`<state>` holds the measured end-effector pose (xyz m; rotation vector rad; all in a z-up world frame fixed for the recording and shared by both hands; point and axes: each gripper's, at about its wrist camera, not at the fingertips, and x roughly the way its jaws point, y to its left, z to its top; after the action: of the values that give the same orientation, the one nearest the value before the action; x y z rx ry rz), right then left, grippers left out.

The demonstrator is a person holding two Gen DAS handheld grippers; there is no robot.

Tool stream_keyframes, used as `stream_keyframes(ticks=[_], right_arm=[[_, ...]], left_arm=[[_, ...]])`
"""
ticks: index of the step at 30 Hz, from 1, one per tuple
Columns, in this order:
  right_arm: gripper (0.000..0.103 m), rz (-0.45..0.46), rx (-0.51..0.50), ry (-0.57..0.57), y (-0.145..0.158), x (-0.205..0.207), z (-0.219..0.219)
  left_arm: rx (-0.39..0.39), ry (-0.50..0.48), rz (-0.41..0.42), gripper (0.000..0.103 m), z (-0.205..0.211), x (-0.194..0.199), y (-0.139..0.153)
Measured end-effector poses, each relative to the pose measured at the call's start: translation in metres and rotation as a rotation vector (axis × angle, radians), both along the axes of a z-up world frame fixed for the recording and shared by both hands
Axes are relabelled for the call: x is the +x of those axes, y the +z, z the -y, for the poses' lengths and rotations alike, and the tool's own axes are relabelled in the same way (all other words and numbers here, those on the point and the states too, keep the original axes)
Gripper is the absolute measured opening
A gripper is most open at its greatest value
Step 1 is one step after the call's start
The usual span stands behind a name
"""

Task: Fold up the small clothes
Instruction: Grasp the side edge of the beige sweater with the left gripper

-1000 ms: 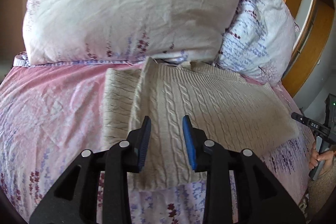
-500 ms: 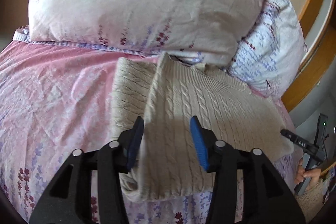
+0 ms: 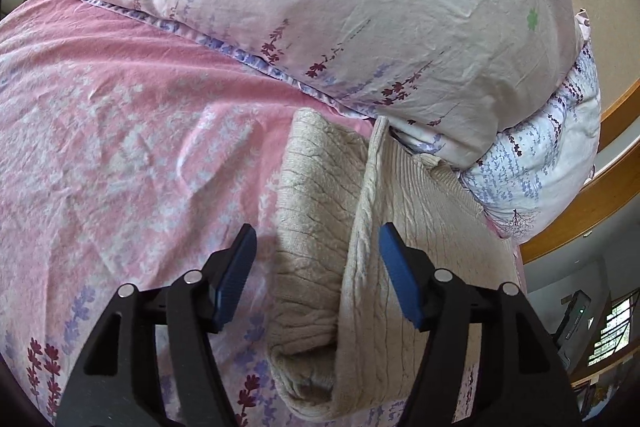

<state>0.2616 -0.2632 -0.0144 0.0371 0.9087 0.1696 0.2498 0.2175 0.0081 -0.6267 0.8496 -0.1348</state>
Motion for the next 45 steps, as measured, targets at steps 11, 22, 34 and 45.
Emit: stream_keyframes(ticks=[11,22,34,45], right_arm=[[0.069,-0.001,-0.01,-0.006,-0.003,0.002,0.002],[0.069,0.002,-0.007,-0.006,-0.003,0.001,0.001],[0.069,0.006,-0.005,-0.008,-0.003,0.001,0.001],[0.069,0.008,0.007,-0.008,-0.003,0.0,0.002]], left_arm=[[0.055,-0.056,-0.002,0.076,0.022,0.009,0.002],[-0.02,-0.068,-0.024,0.061,0.029,0.017,-0.002],[-0.209,-0.038,-0.09,0.028,0.013,0.026,-0.02],[-0.304,-0.084,0.028,0.021,0.032,0.022,0.011]])
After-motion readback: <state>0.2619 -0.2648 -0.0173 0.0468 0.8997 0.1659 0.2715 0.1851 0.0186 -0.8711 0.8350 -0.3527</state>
